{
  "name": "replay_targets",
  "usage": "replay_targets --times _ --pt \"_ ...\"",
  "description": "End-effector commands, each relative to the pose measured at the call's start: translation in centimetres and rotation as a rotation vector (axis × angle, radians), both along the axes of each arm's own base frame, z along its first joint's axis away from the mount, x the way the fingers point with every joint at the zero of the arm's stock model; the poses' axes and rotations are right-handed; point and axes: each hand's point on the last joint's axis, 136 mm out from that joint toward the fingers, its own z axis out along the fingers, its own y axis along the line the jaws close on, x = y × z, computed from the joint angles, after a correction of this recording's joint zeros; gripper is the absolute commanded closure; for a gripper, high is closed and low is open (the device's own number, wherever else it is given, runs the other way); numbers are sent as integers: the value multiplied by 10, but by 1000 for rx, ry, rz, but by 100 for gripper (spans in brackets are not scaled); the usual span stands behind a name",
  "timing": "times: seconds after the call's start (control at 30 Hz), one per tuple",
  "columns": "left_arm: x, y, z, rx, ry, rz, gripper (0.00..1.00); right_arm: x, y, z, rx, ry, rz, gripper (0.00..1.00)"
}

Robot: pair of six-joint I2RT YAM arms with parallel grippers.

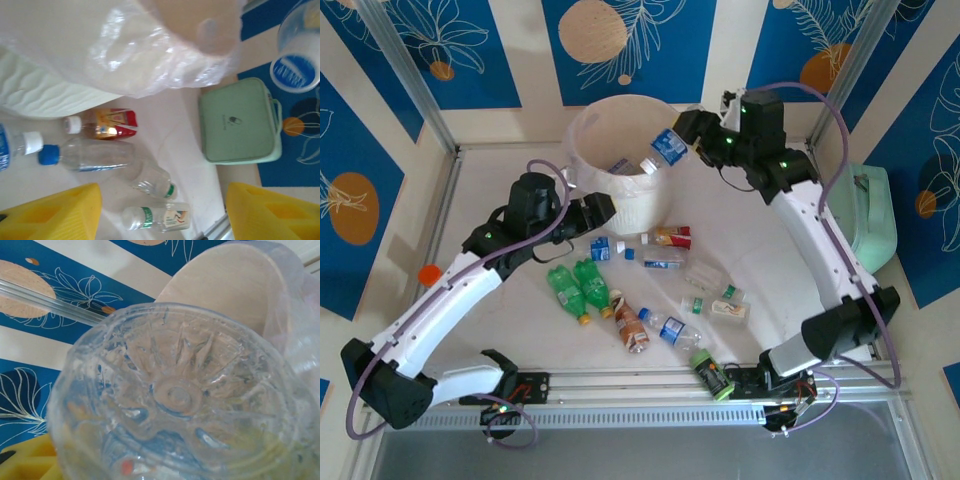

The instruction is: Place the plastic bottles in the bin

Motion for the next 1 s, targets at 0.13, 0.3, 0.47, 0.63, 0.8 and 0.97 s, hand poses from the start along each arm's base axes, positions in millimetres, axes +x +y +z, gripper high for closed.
replay_targets --times 0.13,0.3,0.47,0.63,0.8,0.97 --pt "-1 28 5 64 -20 91 33 30 20 7 -86 -32 31 34" --pt "-2 36 0 71 -8 117 33 41 33 -4 -101 13 62 25" --pt "-5 49 -4 92 -1 155 23 41 31 -5 -111 24 44 21" --pt "-8 67 -13 120 20 207 22 28 23 -1 -112 11 39 21" --pt "-14 86 -27 148 64 264 24 3 15 0 -111 -3 41 21" --pt "-28 104 -50 195 116 304 25 -36 2 -13 -141 -2 49 21"
